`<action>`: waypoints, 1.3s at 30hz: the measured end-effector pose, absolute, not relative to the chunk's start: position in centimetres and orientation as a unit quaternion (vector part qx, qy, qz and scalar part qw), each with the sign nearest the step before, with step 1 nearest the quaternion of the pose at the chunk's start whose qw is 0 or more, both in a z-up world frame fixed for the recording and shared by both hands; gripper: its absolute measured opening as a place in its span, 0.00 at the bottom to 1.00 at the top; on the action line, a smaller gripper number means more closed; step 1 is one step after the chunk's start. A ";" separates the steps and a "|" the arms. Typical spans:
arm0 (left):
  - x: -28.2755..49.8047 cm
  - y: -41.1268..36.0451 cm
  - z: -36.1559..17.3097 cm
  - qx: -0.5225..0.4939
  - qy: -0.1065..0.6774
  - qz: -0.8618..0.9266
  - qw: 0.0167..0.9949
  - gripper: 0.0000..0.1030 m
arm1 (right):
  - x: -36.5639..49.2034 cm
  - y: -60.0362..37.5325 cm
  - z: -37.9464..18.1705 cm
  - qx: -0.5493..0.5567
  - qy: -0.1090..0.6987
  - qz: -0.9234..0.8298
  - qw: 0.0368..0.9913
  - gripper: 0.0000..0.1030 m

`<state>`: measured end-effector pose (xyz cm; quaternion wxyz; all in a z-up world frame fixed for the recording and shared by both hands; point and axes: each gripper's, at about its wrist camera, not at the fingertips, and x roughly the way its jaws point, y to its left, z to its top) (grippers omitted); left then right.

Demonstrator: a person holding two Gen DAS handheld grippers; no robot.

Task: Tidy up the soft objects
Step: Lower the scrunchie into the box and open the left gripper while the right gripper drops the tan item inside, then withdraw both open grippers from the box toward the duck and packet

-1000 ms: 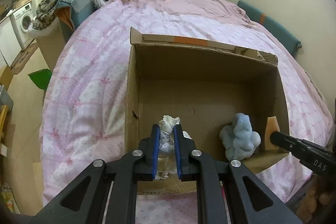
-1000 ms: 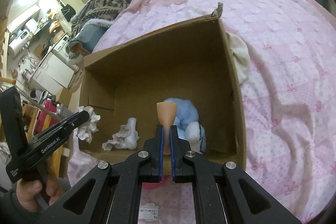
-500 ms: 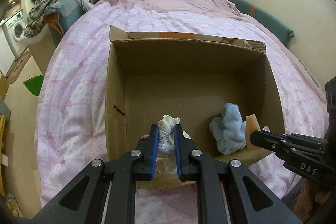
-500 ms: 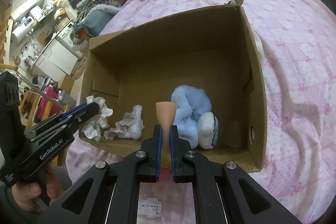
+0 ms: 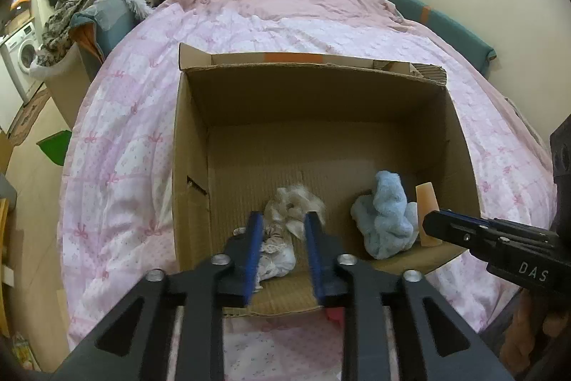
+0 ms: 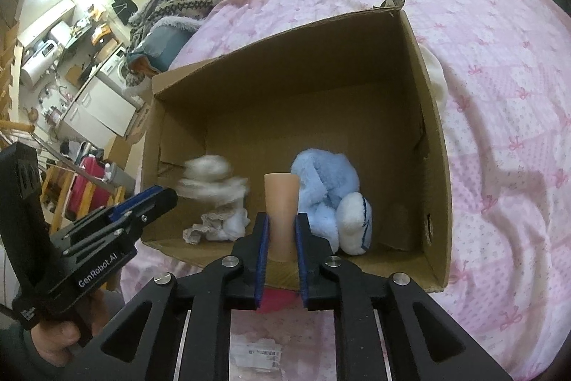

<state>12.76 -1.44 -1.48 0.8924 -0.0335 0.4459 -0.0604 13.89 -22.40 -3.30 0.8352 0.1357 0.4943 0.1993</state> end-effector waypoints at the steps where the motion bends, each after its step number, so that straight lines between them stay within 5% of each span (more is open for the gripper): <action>1: 12.7 -1.4 -1.4 -0.034 0.444 -0.059 0.894 0.40 | 13.9 -22.5 -3.3 0.139 0.493 0.200 0.835 0.19; 3: 12.5 -1.3 -1.0 -0.035 0.434 -0.055 0.899 0.63 | 13.9 -22.7 -3.2 0.147 0.490 0.201 0.835 0.23; 5: 12.4 -1.3 -0.5 -0.035 0.424 -0.050 0.904 0.68 | 13.9 -22.9 -3.0 0.154 0.487 0.200 0.836 0.31; 8: 12.4 -1.2 -0.3 -0.035 0.420 -0.049 0.905 0.68 | 13.9 -23.4 -2.8 0.170 0.478 0.193 0.840 0.66; 39: 8.7 0.8 0.1 -0.045 0.445 -0.007 0.894 0.68 | 10.8 -24.1 -2.2 0.171 0.488 0.175 0.838 0.66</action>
